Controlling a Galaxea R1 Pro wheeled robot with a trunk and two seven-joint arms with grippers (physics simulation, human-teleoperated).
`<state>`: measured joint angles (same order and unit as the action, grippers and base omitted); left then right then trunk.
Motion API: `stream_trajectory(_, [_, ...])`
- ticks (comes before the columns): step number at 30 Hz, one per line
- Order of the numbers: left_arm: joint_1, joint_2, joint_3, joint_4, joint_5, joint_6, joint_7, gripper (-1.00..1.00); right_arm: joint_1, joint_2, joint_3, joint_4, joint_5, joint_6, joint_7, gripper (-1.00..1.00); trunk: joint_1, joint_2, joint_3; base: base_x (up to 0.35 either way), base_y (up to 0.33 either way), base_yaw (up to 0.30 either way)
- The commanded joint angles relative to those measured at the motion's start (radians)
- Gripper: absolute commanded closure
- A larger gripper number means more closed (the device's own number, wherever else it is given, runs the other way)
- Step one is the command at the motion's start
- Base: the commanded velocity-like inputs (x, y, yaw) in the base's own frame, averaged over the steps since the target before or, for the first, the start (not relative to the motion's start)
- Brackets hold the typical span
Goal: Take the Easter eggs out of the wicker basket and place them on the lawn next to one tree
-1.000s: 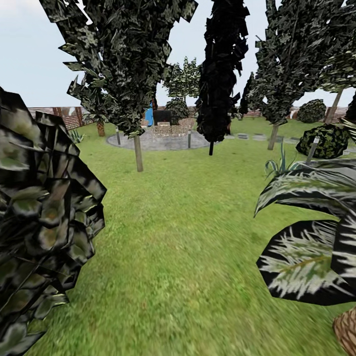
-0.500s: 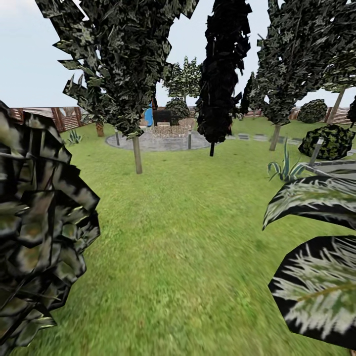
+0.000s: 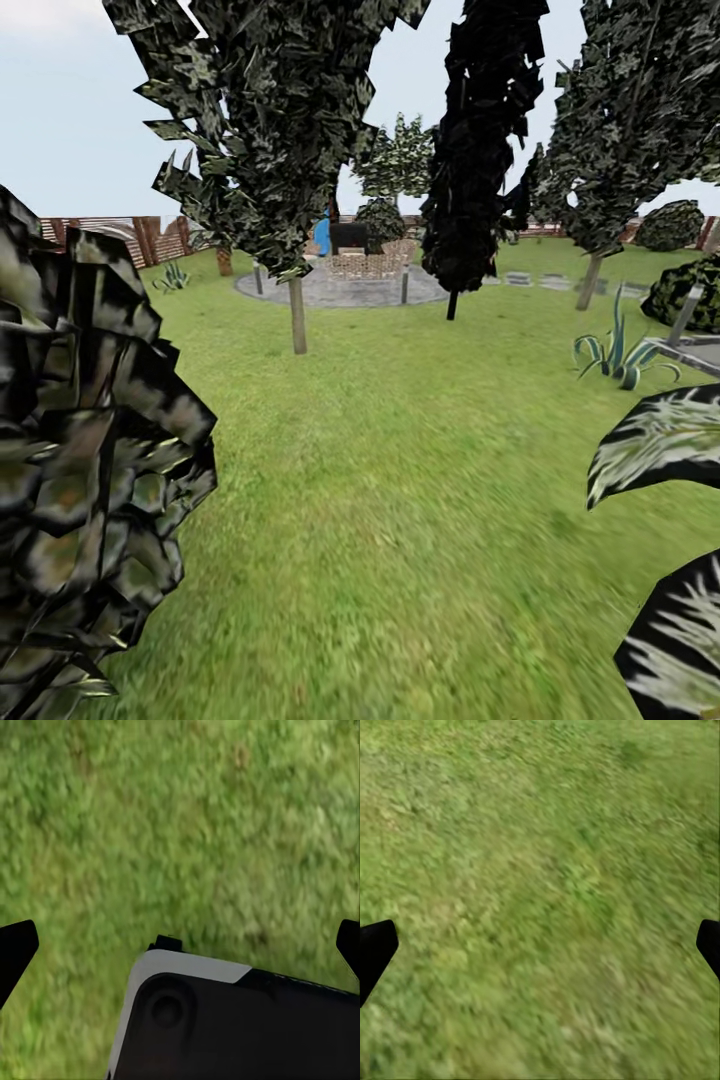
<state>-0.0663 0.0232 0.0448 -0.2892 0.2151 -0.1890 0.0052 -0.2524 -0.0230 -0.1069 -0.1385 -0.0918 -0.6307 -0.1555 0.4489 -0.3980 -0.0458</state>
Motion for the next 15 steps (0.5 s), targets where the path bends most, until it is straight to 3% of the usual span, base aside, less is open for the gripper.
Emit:
stream_trajectory(1, [-0.001, 0.000, 0.000, 0.001, 0.003, -0.003, 0.001, -1.00, -0.001, 0.000, 0.001, 0.000, -0.009, -0.004, 0.004, -1.00, 0.001, -0.002, -0.002, 0.335, 0.053, 0.189])
stream_trajectory(15, [-0.001, 0.000, 0.000, 0.001, 0.003, -0.003, 0.000, -1.00, -0.001, -0.004, 0.001, 0.000, -0.009, -0.004, 0.005, -1.00, 0.001, -0.002, -0.002, 0.335, 0.005, 0.018])
